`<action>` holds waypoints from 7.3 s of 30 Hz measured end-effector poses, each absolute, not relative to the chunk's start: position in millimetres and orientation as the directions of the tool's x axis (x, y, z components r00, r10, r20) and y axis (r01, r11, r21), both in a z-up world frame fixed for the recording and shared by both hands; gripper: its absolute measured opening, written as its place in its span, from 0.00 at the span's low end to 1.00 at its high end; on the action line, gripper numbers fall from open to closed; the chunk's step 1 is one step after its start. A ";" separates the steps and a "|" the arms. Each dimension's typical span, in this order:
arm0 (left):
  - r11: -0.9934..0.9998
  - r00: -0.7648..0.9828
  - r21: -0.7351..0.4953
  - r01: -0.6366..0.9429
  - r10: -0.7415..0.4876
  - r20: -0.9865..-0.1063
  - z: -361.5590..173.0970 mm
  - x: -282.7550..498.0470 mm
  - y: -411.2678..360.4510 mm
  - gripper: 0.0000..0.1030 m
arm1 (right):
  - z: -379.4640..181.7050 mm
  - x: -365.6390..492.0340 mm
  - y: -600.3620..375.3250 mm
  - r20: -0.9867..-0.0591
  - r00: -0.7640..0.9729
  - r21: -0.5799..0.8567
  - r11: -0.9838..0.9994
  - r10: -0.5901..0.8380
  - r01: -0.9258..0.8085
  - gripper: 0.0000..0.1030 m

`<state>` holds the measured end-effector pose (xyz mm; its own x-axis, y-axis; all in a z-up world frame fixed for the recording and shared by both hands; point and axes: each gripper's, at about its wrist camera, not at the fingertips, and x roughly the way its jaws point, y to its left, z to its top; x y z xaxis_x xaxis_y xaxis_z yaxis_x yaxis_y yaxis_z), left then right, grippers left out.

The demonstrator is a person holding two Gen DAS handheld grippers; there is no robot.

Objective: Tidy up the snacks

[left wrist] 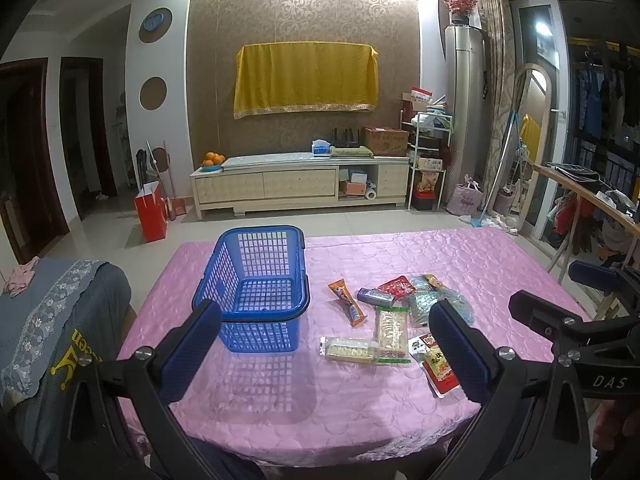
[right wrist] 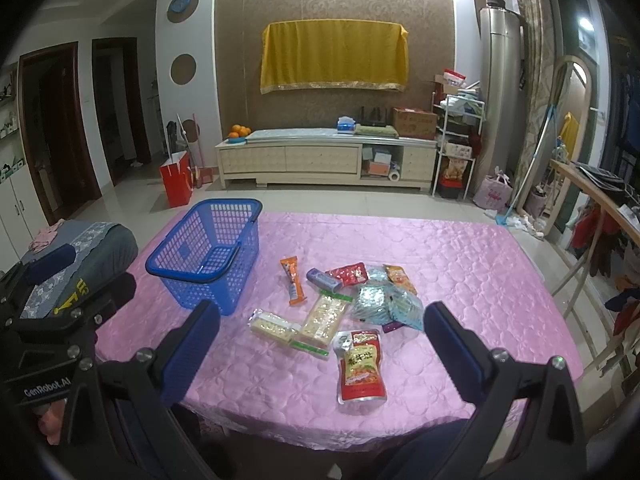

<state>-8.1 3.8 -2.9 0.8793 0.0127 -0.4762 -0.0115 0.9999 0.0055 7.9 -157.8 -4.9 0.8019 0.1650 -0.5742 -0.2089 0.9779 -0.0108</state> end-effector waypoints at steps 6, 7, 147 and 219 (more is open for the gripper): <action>1.000 0.877 0.000 -0.011 0.010 -0.480 -3.1 -8.8 3.0 1.00 | -5.7 6.6 -156.4 -0.579 0.798 -0.007 0.978 0.165 -0.208 1.00; 1.000 0.877 0.001 -0.011 0.010 -0.480 -3.2 -9.0 2.7 1.00 | -5.5 7.0 -156.3 -0.580 0.798 -0.008 0.978 0.165 -0.208 1.00; 0.953 0.507 -0.127 0.276 -0.257 -0.822 -126.6 249.2 -120.4 0.55 | -105.2 186.6 -283.1 -0.822 0.551 0.064 0.984 0.146 -0.166 0.68; 0.994 0.592 -0.107 -0.020 -0.074 -0.803 -107.4 212.5 187.4 0.66 | -112.2 232.3 19.9 -0.853 0.349 0.159 0.830 0.388 -0.534 0.69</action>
<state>212.5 187.4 -107.3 0.5918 -0.0744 -0.8027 -0.0205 0.9940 -0.1072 232.3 19.9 -112.2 0.3486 0.3880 -0.8532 -0.5341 0.8303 0.1593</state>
